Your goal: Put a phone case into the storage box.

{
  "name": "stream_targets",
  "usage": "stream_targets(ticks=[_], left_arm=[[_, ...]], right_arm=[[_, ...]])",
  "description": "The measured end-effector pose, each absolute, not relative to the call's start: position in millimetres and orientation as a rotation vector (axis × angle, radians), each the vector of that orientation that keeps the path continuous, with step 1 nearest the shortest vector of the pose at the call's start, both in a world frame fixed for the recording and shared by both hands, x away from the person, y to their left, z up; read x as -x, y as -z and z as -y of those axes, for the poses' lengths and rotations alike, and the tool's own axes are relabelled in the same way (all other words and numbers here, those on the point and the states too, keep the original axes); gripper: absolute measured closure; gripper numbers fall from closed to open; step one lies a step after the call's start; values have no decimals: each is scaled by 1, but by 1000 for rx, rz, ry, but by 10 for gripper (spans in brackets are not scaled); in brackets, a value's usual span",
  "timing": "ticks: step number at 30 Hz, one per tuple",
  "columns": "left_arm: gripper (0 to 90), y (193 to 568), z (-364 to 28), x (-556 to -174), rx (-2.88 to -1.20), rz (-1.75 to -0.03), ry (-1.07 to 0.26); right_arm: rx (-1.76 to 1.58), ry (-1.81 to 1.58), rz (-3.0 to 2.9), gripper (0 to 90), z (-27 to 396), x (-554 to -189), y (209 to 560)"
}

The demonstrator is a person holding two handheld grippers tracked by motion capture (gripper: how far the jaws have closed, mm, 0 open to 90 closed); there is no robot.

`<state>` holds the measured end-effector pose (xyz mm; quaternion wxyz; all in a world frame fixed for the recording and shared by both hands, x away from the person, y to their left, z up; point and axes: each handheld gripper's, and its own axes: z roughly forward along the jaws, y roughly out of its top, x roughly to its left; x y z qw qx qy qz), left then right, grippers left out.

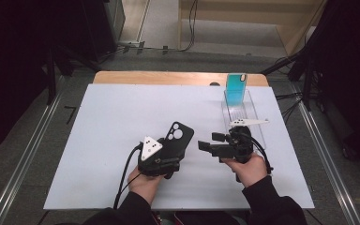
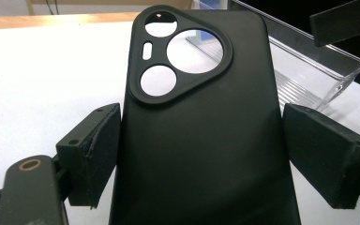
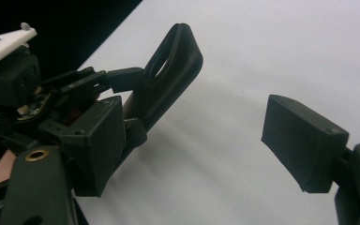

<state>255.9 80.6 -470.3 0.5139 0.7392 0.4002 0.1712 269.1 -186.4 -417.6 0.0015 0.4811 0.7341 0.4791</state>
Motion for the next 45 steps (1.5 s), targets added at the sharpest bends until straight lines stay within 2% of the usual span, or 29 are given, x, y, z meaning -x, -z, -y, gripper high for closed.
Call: stream_targets(ticks=[20,29,39,42,45], left_arm=[[154,472,-73,-247,-1693,-953,-438],[152,473,-72,-246,-1682,-952,-444],[151,474,-68,-242,-1677,-945,-442],[151,474,-67,-240,-1672,-931,-440],[151,474,-66,-239,-1671,-930,-430]], right_arm=[[-1580,-1610,-2285,218,168,-288,424],[-1623,-1642,-2277,256,161,-294,427],[-1684,-1665,-2305,411,153,-301,431],[-1681,-1666,-2317,483,150,-302,431],[-1696,-1679,-2314,596,149,-303,432]])
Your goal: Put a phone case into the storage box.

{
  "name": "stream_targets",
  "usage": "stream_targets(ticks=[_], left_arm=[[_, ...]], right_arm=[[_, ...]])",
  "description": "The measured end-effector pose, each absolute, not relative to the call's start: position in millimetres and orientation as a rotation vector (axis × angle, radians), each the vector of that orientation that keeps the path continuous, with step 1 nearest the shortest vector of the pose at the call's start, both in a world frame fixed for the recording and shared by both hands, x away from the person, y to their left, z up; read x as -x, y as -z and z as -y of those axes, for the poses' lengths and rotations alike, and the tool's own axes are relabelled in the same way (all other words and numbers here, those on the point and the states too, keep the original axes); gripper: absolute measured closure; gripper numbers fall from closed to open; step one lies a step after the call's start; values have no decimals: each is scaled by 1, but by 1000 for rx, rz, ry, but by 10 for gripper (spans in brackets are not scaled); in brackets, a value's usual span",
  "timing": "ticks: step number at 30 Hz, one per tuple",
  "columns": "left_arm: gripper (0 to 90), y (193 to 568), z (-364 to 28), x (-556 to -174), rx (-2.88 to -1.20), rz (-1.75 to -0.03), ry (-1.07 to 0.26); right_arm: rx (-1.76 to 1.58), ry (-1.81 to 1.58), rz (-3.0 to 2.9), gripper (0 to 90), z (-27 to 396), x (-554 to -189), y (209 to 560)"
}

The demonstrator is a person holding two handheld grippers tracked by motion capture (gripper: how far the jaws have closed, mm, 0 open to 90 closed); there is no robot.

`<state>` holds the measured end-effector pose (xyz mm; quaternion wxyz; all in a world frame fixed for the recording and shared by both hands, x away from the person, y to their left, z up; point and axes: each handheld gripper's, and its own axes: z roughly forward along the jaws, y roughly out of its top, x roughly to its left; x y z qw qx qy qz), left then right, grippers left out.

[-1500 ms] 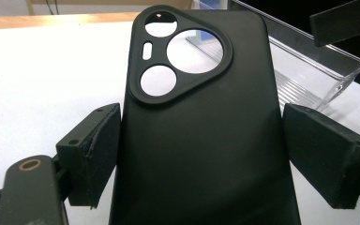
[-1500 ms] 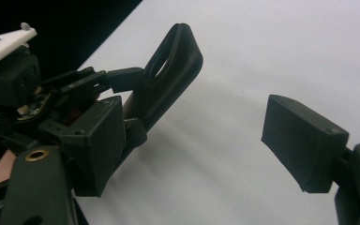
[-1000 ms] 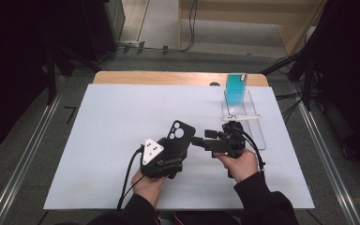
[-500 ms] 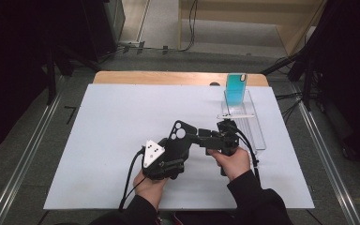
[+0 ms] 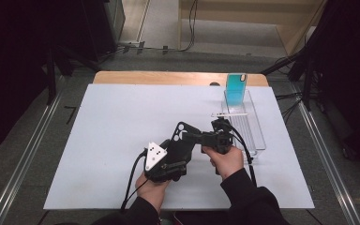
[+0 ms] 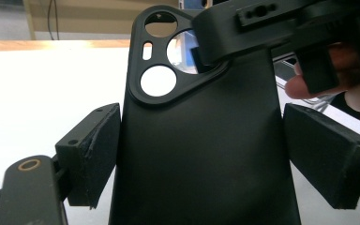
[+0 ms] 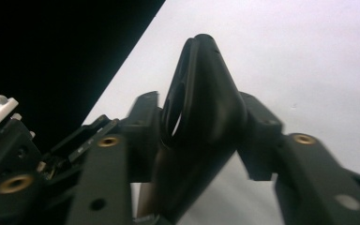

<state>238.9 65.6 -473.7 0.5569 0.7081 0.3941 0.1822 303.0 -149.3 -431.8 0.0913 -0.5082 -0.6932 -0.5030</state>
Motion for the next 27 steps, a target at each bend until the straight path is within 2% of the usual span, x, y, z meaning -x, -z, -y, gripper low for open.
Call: stream_targets(ticks=[1,3,10,27], left_arm=[[151,474,-66,-239,-1670,-929,-423],[150,474,-65,-238,-1669,-927,-424],[144,475,-66,-239,-1646,-926,-370],[128,473,-69,-243,-1646,-888,-319]], right_arm=[[1508,1499,2049,655,149,-303,432],[1505,1503,2040,711,150,-303,431],[1458,1519,2004,794,154,-303,429],[1371,1545,2017,828,153,-300,420]])
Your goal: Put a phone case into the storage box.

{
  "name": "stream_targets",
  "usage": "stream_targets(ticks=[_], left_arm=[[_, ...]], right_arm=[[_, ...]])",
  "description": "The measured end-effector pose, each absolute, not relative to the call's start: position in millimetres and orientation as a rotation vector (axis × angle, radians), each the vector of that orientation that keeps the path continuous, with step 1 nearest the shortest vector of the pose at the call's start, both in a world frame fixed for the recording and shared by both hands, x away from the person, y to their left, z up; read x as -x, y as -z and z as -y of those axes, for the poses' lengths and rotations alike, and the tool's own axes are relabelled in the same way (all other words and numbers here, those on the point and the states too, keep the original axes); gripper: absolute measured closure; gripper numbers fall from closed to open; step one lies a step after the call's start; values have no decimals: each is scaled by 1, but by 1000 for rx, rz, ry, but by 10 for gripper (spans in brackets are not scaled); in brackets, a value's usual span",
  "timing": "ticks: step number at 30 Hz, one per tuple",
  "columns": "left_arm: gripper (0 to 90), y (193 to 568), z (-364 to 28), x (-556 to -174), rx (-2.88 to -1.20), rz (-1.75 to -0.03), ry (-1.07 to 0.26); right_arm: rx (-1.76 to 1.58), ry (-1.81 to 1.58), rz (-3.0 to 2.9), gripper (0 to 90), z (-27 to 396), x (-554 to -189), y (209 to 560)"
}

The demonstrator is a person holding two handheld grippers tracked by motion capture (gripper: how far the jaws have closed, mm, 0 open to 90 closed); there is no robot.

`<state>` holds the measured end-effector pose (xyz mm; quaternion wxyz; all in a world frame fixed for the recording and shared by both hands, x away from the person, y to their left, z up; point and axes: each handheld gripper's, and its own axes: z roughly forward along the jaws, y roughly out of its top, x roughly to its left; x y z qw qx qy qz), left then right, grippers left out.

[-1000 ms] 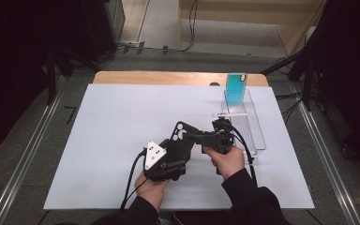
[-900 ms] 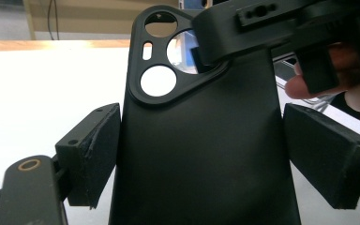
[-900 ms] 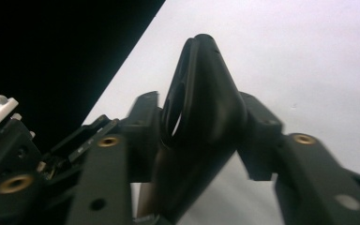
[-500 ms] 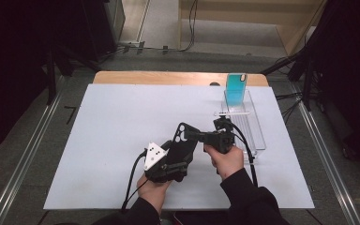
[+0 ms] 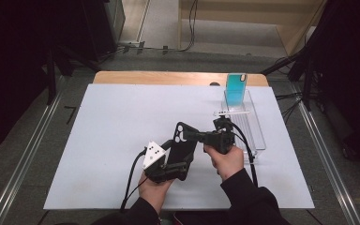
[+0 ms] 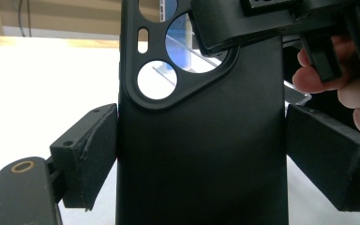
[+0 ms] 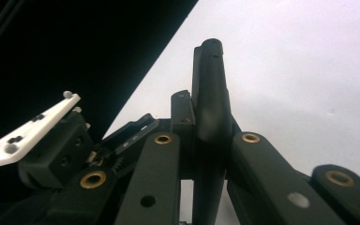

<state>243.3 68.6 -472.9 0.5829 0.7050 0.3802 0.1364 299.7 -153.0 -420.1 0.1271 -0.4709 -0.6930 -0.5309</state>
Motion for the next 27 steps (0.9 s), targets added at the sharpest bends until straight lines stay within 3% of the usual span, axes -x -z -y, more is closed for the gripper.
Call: stream_targets(ticks=[10,27], left_arm=[[110,467,-71,-245,-1738,-921,-264],[140,446,-83,-263,-1929,-891,-15]], right_arm=[[1406,1561,2065,828,159,-298,412],[1311,1568,2312,826,167,-294,404]])
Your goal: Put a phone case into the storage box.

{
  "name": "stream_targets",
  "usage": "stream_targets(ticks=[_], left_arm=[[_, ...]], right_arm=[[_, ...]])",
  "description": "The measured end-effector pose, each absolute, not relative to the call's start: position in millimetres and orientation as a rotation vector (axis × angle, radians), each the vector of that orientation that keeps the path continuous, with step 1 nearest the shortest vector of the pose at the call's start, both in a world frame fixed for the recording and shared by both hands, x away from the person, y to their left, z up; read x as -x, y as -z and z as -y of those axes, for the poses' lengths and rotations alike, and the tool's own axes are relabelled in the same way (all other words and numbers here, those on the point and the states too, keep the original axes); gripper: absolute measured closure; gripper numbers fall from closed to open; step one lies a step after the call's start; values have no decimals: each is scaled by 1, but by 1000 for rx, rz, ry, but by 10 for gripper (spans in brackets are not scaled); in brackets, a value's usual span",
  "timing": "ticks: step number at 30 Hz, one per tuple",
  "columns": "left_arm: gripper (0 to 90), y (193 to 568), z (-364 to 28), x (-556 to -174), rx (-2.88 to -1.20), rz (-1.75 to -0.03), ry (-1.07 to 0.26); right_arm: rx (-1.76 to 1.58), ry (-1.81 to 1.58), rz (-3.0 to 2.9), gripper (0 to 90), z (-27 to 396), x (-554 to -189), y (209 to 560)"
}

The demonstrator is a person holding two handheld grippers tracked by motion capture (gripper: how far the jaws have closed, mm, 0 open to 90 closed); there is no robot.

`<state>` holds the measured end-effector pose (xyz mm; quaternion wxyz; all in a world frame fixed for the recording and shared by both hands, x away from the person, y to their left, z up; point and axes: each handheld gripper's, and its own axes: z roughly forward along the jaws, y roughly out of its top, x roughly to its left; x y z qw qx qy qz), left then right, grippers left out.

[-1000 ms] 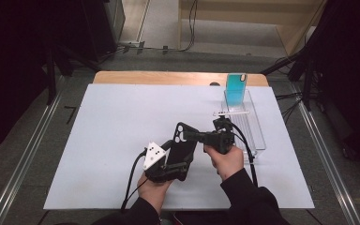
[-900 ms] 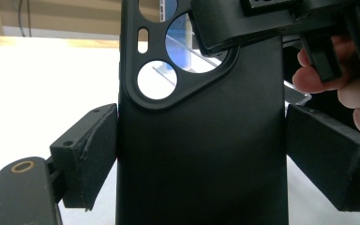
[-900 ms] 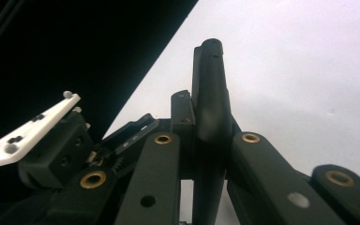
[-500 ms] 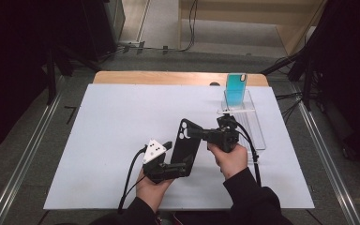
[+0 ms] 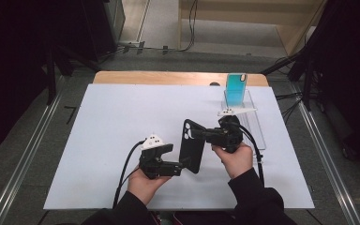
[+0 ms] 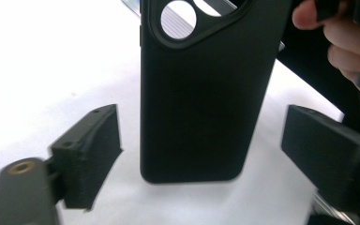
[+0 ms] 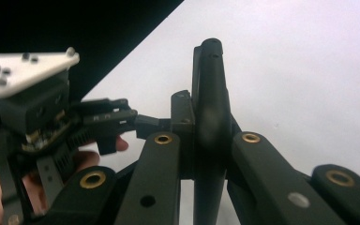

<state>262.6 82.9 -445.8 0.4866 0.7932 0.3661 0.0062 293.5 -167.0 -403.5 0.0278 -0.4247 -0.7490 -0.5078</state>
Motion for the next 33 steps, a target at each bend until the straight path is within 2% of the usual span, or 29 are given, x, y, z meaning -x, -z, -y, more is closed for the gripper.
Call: stream_targets(ticks=[7,17,33], left_arm=[[157,436,-92,-270,-1938,-849,39],[205,426,-100,-286,-2052,-717,147],[266,413,-107,-304,-2073,-466,205]], right_arm=[[1193,1567,2356,826,170,-293,401],[1032,1549,2399,826,177,-295,399],[823,1501,2504,825,173,-289,399]])
